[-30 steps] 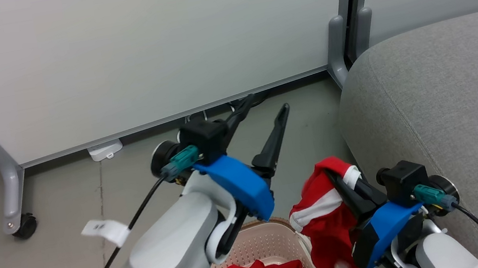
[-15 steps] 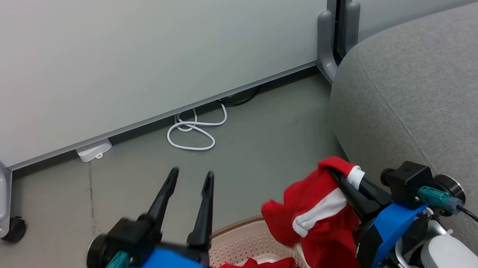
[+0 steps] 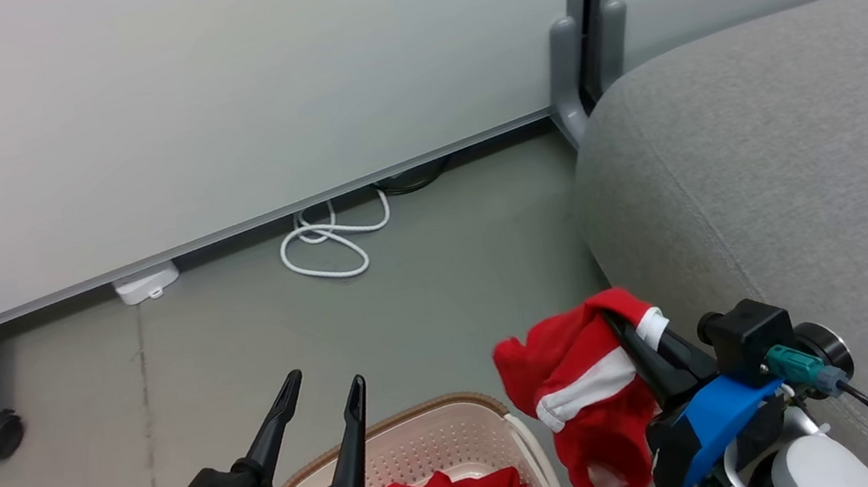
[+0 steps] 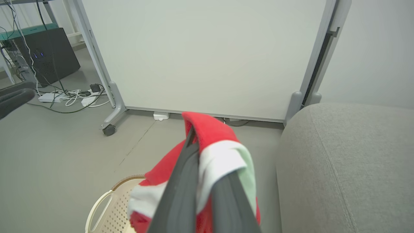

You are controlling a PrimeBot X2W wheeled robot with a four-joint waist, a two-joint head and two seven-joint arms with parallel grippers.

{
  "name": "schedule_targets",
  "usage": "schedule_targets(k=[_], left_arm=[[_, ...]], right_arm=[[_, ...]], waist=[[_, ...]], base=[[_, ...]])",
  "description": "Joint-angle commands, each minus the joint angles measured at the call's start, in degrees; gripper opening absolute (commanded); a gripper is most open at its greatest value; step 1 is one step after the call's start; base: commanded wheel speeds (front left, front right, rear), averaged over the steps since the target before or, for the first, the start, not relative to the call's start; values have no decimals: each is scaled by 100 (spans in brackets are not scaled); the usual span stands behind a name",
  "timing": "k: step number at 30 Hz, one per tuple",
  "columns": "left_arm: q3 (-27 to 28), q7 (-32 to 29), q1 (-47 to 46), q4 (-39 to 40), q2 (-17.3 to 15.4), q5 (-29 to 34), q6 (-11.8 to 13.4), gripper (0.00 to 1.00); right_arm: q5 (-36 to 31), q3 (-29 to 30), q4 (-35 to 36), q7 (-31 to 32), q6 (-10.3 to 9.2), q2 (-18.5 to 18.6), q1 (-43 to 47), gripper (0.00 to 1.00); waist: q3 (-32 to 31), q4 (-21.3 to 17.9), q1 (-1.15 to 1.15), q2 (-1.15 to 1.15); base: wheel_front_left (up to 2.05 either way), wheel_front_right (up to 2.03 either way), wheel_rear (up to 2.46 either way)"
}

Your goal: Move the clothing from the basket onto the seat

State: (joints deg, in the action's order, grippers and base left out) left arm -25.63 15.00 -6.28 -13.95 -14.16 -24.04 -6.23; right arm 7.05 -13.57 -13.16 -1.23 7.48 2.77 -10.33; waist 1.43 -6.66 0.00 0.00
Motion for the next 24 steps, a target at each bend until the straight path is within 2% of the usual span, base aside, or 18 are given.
schedule_targets(k=[1, 13, 24], left_arm=[[36, 27, -1, 21, 3, 37, -30, 100], [125, 27, -138, -34, 145, 249, -135, 100], [26, 27, -288, -53, 33, 200, -141, 100]], right_arm=[[21, -8, 43, 1, 3, 20, 5, 0], [65, -2, 86, -54, 3, 20, -107, 0], [155, -25, 30, -151, 3, 18, -172, 0]], waist=[[26, -98, 0, 0], [203, -1064, 0, 0], [398, -1825, 0, 0]], base=[[0, 0, 0], [0, 0, 0], [0, 0, 0]])
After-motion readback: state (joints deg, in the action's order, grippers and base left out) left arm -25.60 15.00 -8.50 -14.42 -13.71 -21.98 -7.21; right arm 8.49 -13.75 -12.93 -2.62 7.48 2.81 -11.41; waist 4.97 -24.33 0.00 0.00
